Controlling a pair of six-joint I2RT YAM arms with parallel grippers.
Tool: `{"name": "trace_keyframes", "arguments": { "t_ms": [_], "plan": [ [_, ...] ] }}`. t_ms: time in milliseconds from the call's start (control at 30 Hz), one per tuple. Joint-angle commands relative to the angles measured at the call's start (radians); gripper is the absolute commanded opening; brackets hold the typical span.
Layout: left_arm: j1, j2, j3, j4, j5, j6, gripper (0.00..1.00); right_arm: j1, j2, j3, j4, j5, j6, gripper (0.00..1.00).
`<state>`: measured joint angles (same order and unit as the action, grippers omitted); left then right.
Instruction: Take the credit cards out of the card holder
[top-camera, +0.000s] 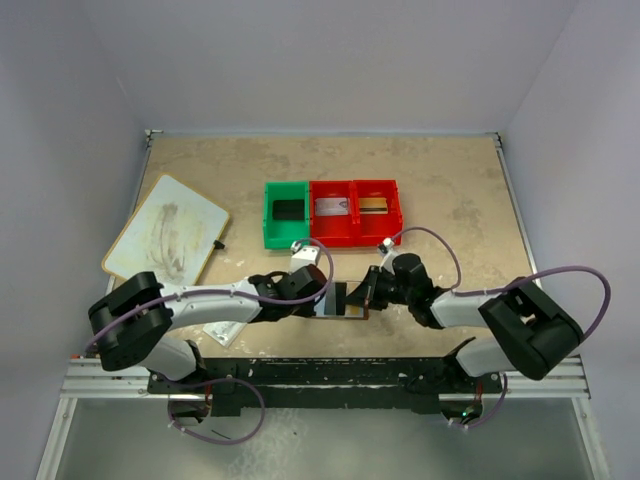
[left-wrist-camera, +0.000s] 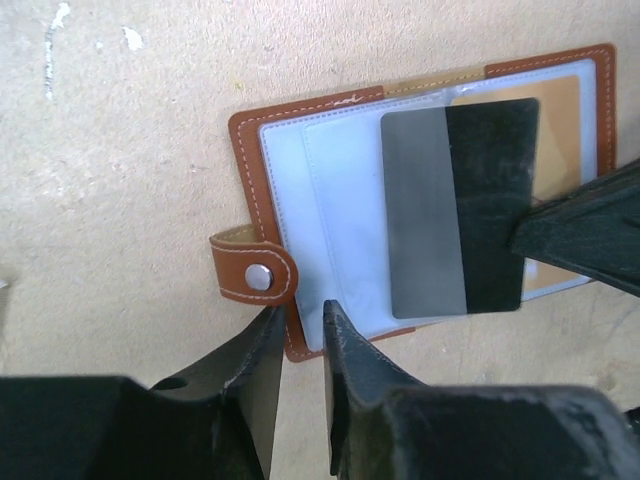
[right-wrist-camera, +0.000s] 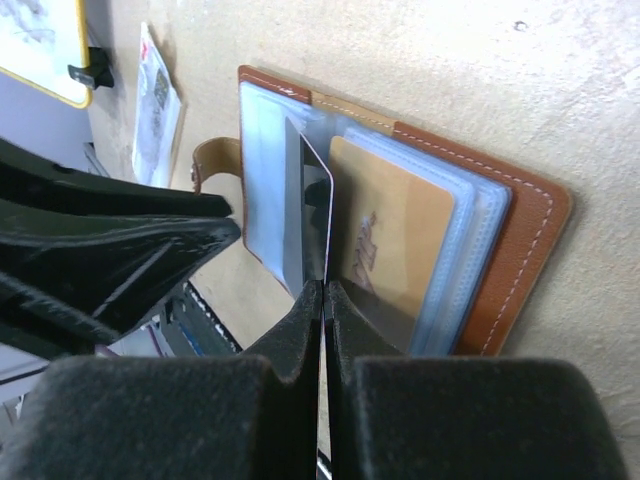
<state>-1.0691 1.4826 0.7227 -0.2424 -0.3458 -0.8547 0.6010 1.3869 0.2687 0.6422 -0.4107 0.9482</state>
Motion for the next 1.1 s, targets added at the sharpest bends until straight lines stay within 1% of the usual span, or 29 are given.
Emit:
{"name": "trace_keyframes", "arguments": {
  "t_ms": [0, 133, 200, 300, 367, 433, 467, 500, 600, 667, 767, 800, 933, 1067],
  "plan": [
    [-0.001, -0.091, 0.057, -0.003, -0.029, -0.014, 0.23, -0.004, 0.030, 0.017, 0.025, -0.013, -0.028, 0.00],
    [-0.002, -0.105, 0.046, 0.116, 0.007, -0.030, 0.30, -0.004, 0.046, 0.020, 0.039, -0.010, -0.024, 0.00],
    [-0.002, -0.079, 0.036, 0.171, 0.030, -0.039, 0.31, -0.003, 0.051, 0.020, 0.039, -0.012, -0.028, 0.00],
    [-0.002, -0.010, 0.044, 0.204, 0.049, -0.051, 0.31, -0.003, 0.054, 0.016, 0.041, -0.013, -0.030, 0.00],
    [-0.002, 0.033, 0.040, 0.213, 0.048, -0.069, 0.28, -0.004, 0.051, 0.011, 0.045, -0.013, -0.029, 0.00],
    [-0.001, 0.062, 0.029, 0.211, 0.037, -0.083, 0.22, -0.004, 0.047, 0.008, 0.048, -0.013, -0.026, 0.00],
    [-0.004, 0.074, 0.022, 0.210, 0.034, -0.078, 0.16, -0.004, 0.044, 0.004, 0.053, -0.013, -0.024, 0.00],
    [-0.005, 0.080, 0.015, 0.200, 0.028, -0.071, 0.12, -0.004, 0.042, 0.001, 0.060, -0.012, -0.020, 0.00],
    [-0.007, 0.096, 0.004, 0.150, 0.006, -0.052, 0.06, -0.004, 0.041, -0.011, 0.100, -0.017, -0.003, 0.01],
    [-0.009, 0.095, -0.007, 0.134, 0.002, -0.042, 0.04, -0.004, 0.048, -0.017, 0.137, -0.024, 0.006, 0.03],
    [-0.009, 0.088, -0.030, 0.127, 0.002, -0.036, 0.03, -0.004, 0.067, -0.011, 0.162, -0.023, 0.013, 0.12],
    [-0.009, 0.085, -0.034, 0.126, 0.001, -0.036, 0.03, -0.004, 0.074, -0.008, 0.166, -0.022, 0.013, 0.13],
    [-0.009, 0.086, -0.038, 0.124, -0.003, -0.037, 0.02, -0.003, 0.116, 0.028, 0.185, -0.033, 0.000, 0.16],
    [-0.010, 0.088, -0.033, 0.119, -0.004, -0.036, 0.01, -0.004, 0.137, 0.049, 0.217, -0.039, 0.002, 0.16]
  ]
}}
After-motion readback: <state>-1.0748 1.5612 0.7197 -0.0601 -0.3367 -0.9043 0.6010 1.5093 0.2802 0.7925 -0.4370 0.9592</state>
